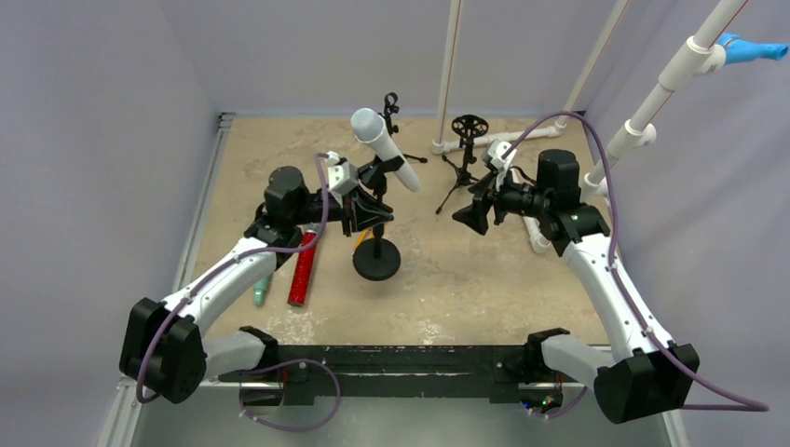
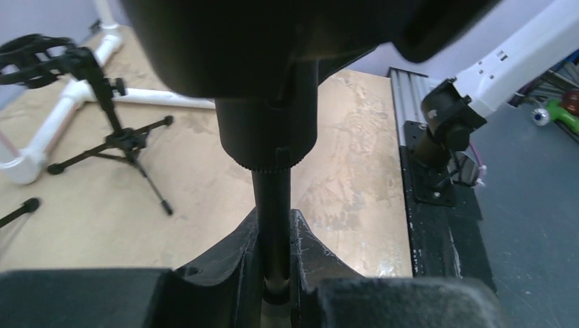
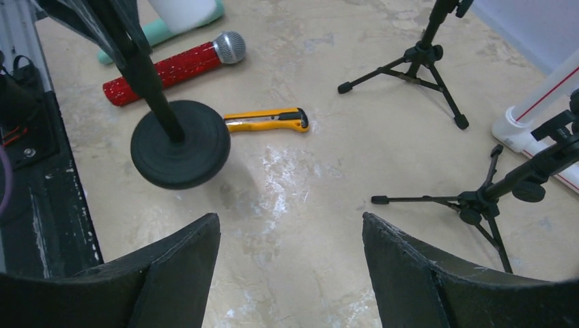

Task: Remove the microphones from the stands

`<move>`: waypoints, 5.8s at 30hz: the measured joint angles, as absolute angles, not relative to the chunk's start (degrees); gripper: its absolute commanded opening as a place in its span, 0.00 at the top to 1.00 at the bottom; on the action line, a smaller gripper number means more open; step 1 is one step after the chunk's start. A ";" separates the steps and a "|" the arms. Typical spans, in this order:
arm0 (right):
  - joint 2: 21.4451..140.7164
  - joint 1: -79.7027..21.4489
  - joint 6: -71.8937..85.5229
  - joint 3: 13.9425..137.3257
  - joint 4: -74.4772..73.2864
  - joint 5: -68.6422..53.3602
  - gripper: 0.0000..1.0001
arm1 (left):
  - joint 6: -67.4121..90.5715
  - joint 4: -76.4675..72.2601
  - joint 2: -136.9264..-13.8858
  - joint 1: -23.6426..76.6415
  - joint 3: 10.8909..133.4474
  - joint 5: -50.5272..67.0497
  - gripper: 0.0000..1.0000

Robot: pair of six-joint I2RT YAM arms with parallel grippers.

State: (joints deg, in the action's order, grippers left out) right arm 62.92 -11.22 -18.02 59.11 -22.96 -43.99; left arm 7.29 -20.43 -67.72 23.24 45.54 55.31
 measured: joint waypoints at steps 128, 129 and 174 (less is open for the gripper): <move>73.10 -25.12 -31.83 72.62 -35.99 -56.23 1.00 | 2.07 11.86 -64.90 32.75 61.36 43.27 0.30; 73.10 -25.12 -31.77 72.62 -35.97 -56.18 1.00 | 2.24 11.73 -65.06 32.97 61.36 43.27 0.34; 70.81 -21.69 -26.72 69.54 -31.94 -61.58 1.00 | -6.57 16.03 -65.06 34.20 62.15 42.85 1.00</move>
